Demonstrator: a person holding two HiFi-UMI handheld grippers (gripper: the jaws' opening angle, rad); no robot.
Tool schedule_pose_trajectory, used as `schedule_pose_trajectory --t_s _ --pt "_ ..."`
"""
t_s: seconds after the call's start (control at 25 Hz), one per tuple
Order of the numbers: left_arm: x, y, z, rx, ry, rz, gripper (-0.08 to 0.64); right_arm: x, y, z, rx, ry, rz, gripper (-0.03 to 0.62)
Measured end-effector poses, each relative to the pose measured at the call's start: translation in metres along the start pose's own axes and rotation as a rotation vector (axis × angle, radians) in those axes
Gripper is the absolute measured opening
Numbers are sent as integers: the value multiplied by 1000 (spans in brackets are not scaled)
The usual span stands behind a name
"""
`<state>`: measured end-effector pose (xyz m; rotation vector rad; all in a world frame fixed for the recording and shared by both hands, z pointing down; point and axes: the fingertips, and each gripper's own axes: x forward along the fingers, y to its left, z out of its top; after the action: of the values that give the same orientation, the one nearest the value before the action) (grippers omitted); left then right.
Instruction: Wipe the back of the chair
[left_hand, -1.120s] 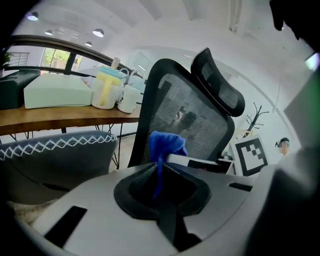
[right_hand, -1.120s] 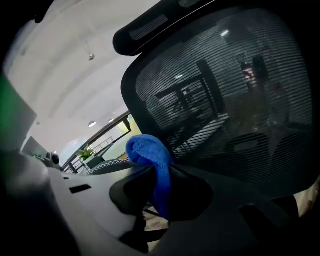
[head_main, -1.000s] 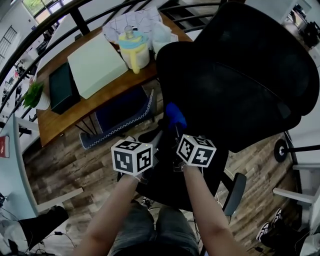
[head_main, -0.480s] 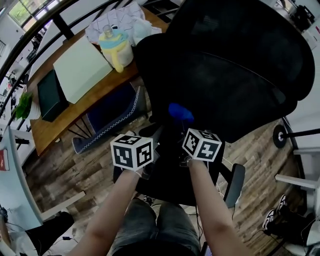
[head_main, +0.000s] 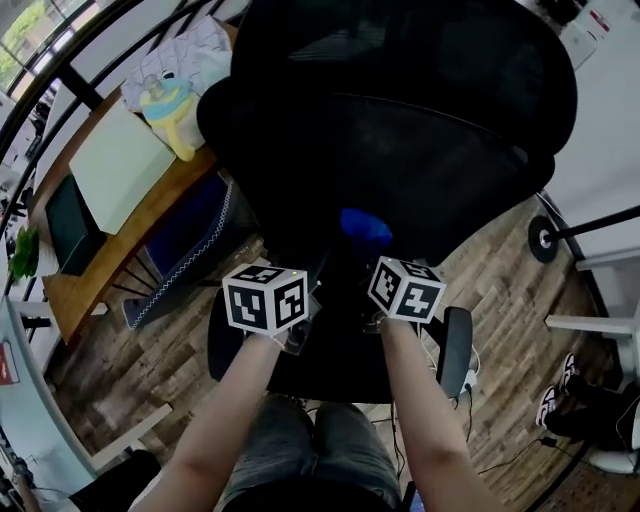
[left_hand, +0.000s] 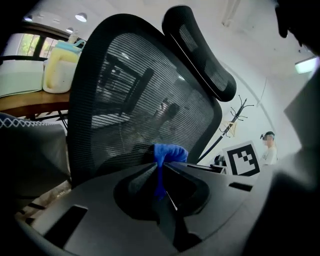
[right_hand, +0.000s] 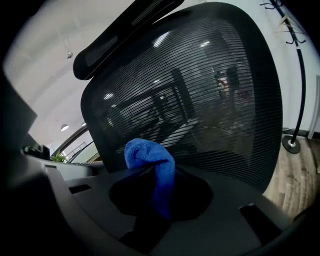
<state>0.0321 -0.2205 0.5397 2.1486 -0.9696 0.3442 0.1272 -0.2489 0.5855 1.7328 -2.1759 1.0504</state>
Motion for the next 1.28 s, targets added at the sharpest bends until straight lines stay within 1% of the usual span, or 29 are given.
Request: schedule_pose_trajectory --t_s 0.44,0.76,1.08,1.28 --pt "47 -51 -8 58 65 -97 41 -40 -79 12 71 -52 -136 84" --pt "77 -84 -16 89 107 -157 41 -64 -128 15 124 -83 -214 84" --pt "97 -102 -25 113 138 -180 41 -86 -169 9 189 -96 -287 84" --pt "103 -113 -27 139 140 -181 41 -98 -186 5 201 -90 -327 84"
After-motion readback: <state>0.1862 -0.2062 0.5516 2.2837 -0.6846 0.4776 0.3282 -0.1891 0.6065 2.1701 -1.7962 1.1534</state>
